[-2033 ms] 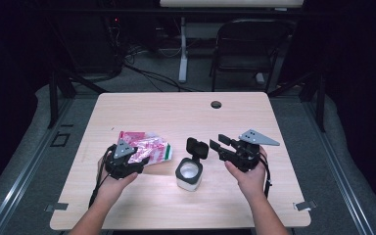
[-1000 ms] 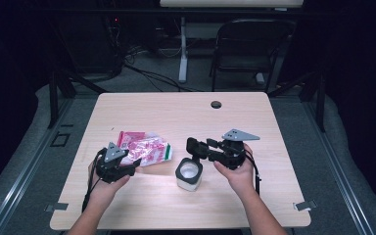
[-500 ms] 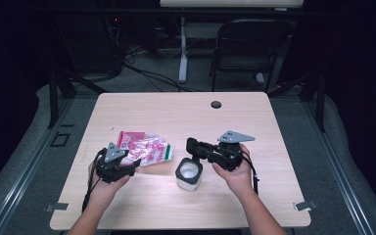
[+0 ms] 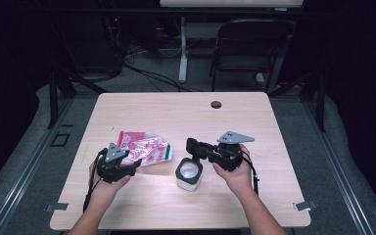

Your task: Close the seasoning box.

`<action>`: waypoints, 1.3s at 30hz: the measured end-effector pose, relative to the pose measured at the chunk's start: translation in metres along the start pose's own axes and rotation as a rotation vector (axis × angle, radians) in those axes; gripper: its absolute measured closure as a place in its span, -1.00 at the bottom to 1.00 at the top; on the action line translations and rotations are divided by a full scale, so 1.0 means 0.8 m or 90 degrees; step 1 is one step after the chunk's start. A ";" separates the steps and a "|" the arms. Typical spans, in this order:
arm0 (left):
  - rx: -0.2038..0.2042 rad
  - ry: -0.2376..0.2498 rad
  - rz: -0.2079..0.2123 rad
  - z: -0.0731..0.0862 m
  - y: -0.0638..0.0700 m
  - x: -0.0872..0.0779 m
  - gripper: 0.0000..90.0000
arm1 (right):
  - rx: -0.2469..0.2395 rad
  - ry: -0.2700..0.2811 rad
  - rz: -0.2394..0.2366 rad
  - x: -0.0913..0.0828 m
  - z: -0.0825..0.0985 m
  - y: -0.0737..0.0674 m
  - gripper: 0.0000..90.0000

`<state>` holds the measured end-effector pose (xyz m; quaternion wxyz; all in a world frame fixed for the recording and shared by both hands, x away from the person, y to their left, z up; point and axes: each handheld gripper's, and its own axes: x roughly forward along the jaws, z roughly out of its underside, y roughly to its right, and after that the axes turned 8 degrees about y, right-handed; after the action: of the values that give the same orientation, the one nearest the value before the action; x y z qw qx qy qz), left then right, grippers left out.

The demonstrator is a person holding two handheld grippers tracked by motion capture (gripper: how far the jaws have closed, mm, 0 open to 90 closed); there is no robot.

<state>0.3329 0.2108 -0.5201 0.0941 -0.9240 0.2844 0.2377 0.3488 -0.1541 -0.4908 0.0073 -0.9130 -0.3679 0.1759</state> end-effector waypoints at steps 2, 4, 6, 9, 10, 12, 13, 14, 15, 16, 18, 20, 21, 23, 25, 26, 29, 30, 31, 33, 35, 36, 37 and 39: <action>-0.001 0.001 0.000 -0.001 0.000 0.001 -0.09 | 0.001 -0.002 -0.001 0.000 0.000 0.001 0.75; 0.000 0.001 0.001 -0.002 0.000 0.003 -0.09 | 0.000 0.003 -0.001 0.000 0.001 0.000 0.75; 0.000 -0.001 0.000 -0.002 -0.001 0.003 -0.09 | -0.002 0.003 0.001 0.000 0.001 -0.001 0.75; -0.005 0.000 -0.003 0.000 -0.004 0.002 -0.08 | -0.010 0.002 0.004 -0.001 0.001 -0.003 0.75; -0.006 0.002 -0.005 0.000 -0.005 0.002 -0.09 | -0.016 0.001 0.005 -0.001 0.001 -0.004 0.75; -0.008 0.003 -0.005 0.001 -0.006 0.000 -0.09 | -0.020 0.001 0.008 -0.001 0.000 -0.005 0.75; -0.008 0.003 -0.005 0.001 -0.007 0.000 -0.09 | -0.022 0.000 0.009 -0.001 0.000 -0.006 0.75; -0.009 0.005 -0.004 0.000 -0.007 0.000 -0.08 | -0.024 0.000 0.010 -0.001 0.000 -0.007 0.75; -0.007 0.005 -0.004 -0.001 -0.007 0.000 -0.09 | -0.025 0.003 0.010 -0.001 0.001 -0.008 0.75; -0.005 0.007 -0.003 -0.003 -0.006 -0.001 -0.09 | -0.030 0.002 0.012 -0.001 0.001 -0.008 0.75; 0.001 0.013 -0.002 -0.005 -0.005 -0.001 -0.09 | -0.034 0.001 0.012 -0.002 0.000 -0.010 0.75; 0.001 0.016 0.002 -0.005 -0.005 -0.002 -0.09 | -0.038 0.001 0.016 -0.003 0.001 -0.012 0.75; 0.001 0.015 0.004 -0.005 -0.004 -0.002 -0.08 | -0.040 -0.001 0.019 -0.005 0.001 -0.014 0.76; 0.004 0.012 0.004 -0.005 -0.003 -0.001 -0.09 | -0.043 0.000 0.020 -0.006 0.001 -0.016 0.76; 0.005 0.014 0.007 -0.006 -0.003 0.000 -0.09 | -0.044 0.000 0.020 -0.006 0.000 -0.018 0.76; 0.008 0.014 0.006 -0.007 -0.003 -0.001 -0.09 | -0.045 0.000 0.021 -0.006 0.000 -0.018 0.76; 0.006 0.017 0.004 -0.007 -0.004 -0.001 -0.09 | -0.051 -0.003 0.019 -0.006 0.000 -0.020 0.75; 0.005 0.017 0.003 -0.007 -0.004 -0.001 -0.09 | -0.050 0.000 0.019 -0.006 0.000 -0.020 0.75; 0.005 0.016 0.002 -0.007 -0.005 0.000 -0.09 | -0.053 0.000 0.019 -0.006 0.000 -0.021 0.75; 0.008 0.014 0.003 -0.007 -0.005 0.000 -0.09 | -0.064 0.000 0.020 -0.007 0.000 -0.022 0.76; 0.007 0.016 0.002 -0.007 -0.004 0.000 -0.09 | -0.069 -0.001 0.020 -0.007 0.000 -0.024 0.76; 0.008 0.015 0.002 -0.007 -0.004 0.000 -0.08 | -0.070 0.000 0.019 -0.007 0.000 -0.024 0.76; 0.009 0.016 0.002 -0.007 -0.004 0.000 -0.09 | -0.072 -0.002 0.020 -0.007 0.000 -0.025 0.75; 0.010 0.015 0.002 -0.007 -0.004 0.000 -0.08 | -0.076 -0.004 0.021 -0.007 0.000 -0.026 0.75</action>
<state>0.3369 0.2113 -0.5152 0.0971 -0.9255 0.2890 0.2245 0.3314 -0.1429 -0.4857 -0.0513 -0.9172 -0.3627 0.1566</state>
